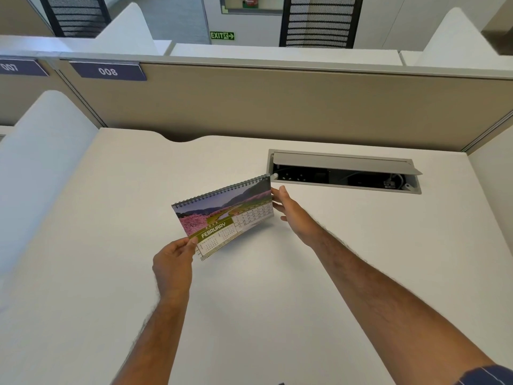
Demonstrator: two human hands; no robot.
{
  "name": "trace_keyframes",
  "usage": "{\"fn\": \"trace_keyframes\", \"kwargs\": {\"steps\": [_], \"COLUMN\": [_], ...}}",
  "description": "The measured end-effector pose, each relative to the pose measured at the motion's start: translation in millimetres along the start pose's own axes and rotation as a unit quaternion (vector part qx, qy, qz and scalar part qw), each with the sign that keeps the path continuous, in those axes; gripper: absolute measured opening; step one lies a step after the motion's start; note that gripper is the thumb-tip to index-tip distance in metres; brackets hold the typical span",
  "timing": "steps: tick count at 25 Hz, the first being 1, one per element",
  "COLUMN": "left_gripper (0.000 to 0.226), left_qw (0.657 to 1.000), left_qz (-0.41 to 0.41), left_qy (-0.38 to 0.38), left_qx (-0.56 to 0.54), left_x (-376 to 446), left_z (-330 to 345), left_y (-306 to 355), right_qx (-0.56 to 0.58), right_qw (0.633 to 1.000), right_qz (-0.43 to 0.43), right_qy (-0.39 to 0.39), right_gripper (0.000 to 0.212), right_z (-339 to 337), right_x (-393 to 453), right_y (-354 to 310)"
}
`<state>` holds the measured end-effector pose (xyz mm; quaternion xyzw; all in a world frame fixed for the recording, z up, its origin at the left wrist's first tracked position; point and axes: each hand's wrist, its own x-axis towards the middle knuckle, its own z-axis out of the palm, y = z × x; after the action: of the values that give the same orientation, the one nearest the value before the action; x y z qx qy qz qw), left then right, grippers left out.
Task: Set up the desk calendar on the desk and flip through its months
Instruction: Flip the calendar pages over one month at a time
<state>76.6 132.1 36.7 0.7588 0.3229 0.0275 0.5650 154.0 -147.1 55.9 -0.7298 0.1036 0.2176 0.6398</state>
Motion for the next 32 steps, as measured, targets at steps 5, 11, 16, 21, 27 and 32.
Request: {"fn": "trace_keyframes", "kwargs": {"steps": [5,11,16,21,27,32], "left_gripper": [0.009,0.019,0.058,0.077,0.094,0.076], "left_qw": [1.0,0.985,0.929,0.932,0.942,0.943], "left_qz": [0.023,0.007,0.003,0.025,0.038,0.053], "left_qy": [-0.004,-0.128,-0.186,-0.19,-0.214,-0.171], "left_qx": [0.017,-0.115,-0.319,-0.308,-0.256,-0.28], "left_x": [-3.5,-12.0,-7.9,5.1,14.0,16.8], "left_z": [1.2,-6.5,-14.8,-18.5,-14.1,-13.1], "left_y": [0.9,15.3,47.6,68.1,66.1,47.2], "right_qx": [0.002,0.008,0.05,0.034,0.024,0.013], "right_qw": [1.0,0.999,0.998,0.999,0.999,1.0], "right_qz": [0.002,0.023,0.019,0.0,0.011,0.002], "right_qy": [0.007,0.034,0.022,0.018,0.018,0.011], "right_gripper": [0.061,0.067,0.066,0.064,0.064,0.06], "right_z": [-1.6,3.4,-0.3,0.1,0.7,-1.2], "right_x": [1.7,3.2,-1.2,-2.3,-0.3,0.5], "right_y": [2.4,2.7,6.2,2.4,2.5,4.6]}}
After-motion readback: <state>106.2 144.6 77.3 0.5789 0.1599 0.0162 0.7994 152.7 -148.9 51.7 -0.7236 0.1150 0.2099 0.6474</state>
